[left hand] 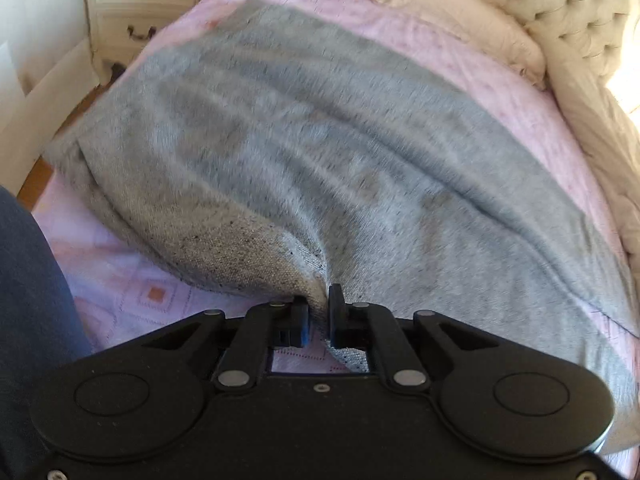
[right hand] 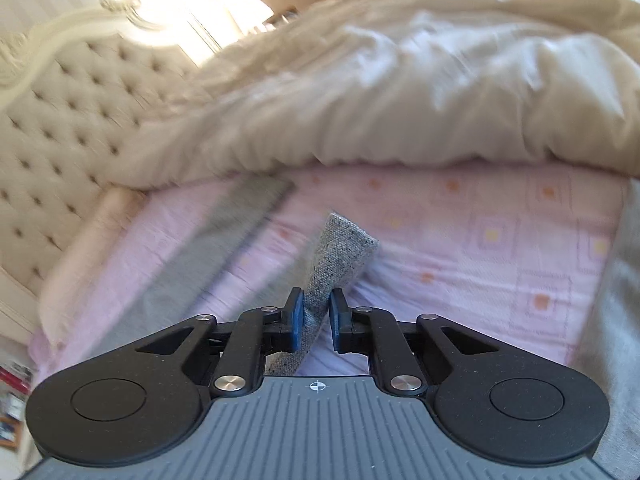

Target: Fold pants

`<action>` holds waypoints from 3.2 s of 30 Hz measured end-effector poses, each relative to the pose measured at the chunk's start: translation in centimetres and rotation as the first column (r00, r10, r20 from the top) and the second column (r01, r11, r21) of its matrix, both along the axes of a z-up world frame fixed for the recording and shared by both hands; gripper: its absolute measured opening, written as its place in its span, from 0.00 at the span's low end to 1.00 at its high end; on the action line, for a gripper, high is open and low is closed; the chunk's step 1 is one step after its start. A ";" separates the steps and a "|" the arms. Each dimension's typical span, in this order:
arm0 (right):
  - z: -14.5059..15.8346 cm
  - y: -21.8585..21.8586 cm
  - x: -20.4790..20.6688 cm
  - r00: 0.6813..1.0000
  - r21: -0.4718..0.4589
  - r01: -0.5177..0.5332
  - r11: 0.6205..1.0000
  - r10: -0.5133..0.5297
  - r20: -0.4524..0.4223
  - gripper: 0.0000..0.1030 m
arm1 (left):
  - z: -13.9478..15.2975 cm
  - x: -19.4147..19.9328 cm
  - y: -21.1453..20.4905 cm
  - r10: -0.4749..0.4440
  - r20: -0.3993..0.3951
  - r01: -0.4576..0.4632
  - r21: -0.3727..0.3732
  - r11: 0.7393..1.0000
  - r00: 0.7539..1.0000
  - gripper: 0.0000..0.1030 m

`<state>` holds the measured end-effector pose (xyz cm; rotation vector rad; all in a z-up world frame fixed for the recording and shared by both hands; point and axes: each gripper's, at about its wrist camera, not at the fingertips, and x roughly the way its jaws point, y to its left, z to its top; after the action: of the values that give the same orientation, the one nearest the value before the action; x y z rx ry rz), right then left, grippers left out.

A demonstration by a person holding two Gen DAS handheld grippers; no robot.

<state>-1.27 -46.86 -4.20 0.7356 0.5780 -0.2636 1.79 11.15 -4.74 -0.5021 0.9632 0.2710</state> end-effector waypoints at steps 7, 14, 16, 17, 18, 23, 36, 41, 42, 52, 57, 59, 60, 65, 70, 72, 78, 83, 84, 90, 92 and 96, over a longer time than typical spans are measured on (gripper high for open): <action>4.8 0.8 2.4 0.994 -0.042 -0.020 0.999 0.024 0.104 0.13 | 4.8 1.4 -1.1 -0.081 0.105 0.067 0.125 0.990 0.991 0.10; 6.4 1.1 7.7 0.992 -0.057 0.014 0.998 -0.007 0.122 0.13 | 7.1 5.9 -0.1 -0.112 0.113 0.098 0.126 0.987 0.987 0.10; 6.6 1.4 9.3 0.993 -0.068 0.022 0.997 -0.014 0.116 0.13 | 7.3 7.6 0.4 -0.111 0.108 0.100 0.108 0.989 0.988 0.10; 6.7 1.3 10.5 0.993 -0.068 0.027 0.997 -0.019 0.113 0.13 | 7.4 8.6 0.6 -0.113 0.105 0.102 0.100 0.990 0.988 0.10; 6.7 1.3 11.2 0.994 -0.063 0.033 0.997 -0.026 0.110 0.13 | 7.5 9.3 0.6 -0.119 0.102 0.109 0.099 0.989 0.988 0.10; 6.2 1.6 16.8 0.996 -0.071 0.049 0.996 -0.044 0.072 0.13 | 7.2 13.8 0.5 -0.135 0.075 0.128 0.100 0.987 0.988 0.10; 2.5 1.4 26.7 0.992 -0.177 0.104 0.979 -0.114 -0.048 0.08 | 1.7 25.8 0.3 -0.150 -0.079 0.157 0.092 0.983 0.985 0.10; 1.5 1.9 27.0 0.993 -0.189 -0.008 0.982 -0.014 -0.115 0.10 | -0.5 27.6 0.2 -0.143 -0.128 0.157 0.102 0.982 0.981 0.10; 1.2 1.9 26.9 0.990 -0.204 -0.026 0.979 -0.002 -0.138 0.11 | -0.6 27.7 0.1 -0.142 -0.131 0.156 0.104 0.982 0.981 0.10; -1.6 -0.2 22.9 0.988 -0.116 0.067 0.991 -0.082 -0.130 0.29 | -0.2 26.7 -0.4 -0.161 -0.110 0.175 0.138 0.975 0.981 0.10; -2.8 -0.1 23.6 0.988 -0.069 0.072 0.995 -0.081 -0.132 0.31 | -0.4 27.1 -0.5 -0.170 -0.109 0.185 0.152 0.971 0.979 0.10; -3.3 0.3 24.1 0.988 -0.053 0.060 0.997 -0.067 -0.137 0.31 | -0.6 27.1 -0.5 -0.170 -0.110 0.186 0.155 0.970 0.979 0.11; -3.4 0.5 24.4 0.988 -0.055 0.059 0.997 -0.066 -0.140 0.32 | -0.6 27.1 -0.5 -0.171 -0.109 0.187 0.157 0.970 0.979 0.11; -1.2 2.7 24.9 0.987 -0.213 0.005 0.977 -0.038 -0.155 0.00 | -0.7 27.1 -0.7 -0.175 -0.107 0.191 0.167 0.967 0.979 0.11; 3.2 4.4 22.2 0.997 -0.421 0.002 0.907 -0.032 -0.064 0.04 | -0.6 26.9 -0.5 -0.184 -0.099 0.199 0.162 0.967 0.978 0.11; 3.6 4.6 22.9 0.996 -0.418 -0.066 0.906 0.034 -0.084 0.18 | -0.7 26.9 -0.7 -0.192 -0.098 0.206 0.171 0.963 0.977 0.11; 1.8 5.8 28.9 0.982 -0.327 -0.121 0.937 0.066 -0.174 0.39 | -0.8 26.7 -0.8 -0.189 -0.090 0.203 0.179 0.963 0.978 0.11; -0.1 6.0 32.5 0.965 -0.278 0.063 0.959 -0.130 -0.228 0.50 | -0.8 26.8 -0.6 -0.186 -0.086 0.198 0.166 0.966 0.979 0.11; -0.5 6.3 33.4 0.950 -0.305 0.075 0.949 -0.161 -0.268 0.61 | -0.8 26.8 -0.6 -0.187 -0.084 0.198 0.168 0.966 0.979 0.11; -2.9 6.3 34.7 0.868 -0.345 0.101 0.933 -0.252 -0.428 0.33 | -0.9 26.4 -0.7 -0.213 -0.072 0.223 0.192 0.956 0.974 0.11; -2.2 6.2 33.4 0.894 -0.329 0.084 0.941 -0.217 -0.392 0.13 | -0.9 26.3 -0.5 -0.217 -0.068 0.226 0.183 0.957 0.974 0.11; 1.3 6.5 28.7 0.963 -0.331 0.072 0.941 -0.152 -0.221 0.12 | -0.3 25.7 -0.1 -0.215 -0.041 0.218 0.165 0.962 0.976 0.11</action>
<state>27.39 -40.36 -2.88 0.4216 0.7066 -0.5478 27.47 11.09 -4.99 -0.2359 0.9984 0.1591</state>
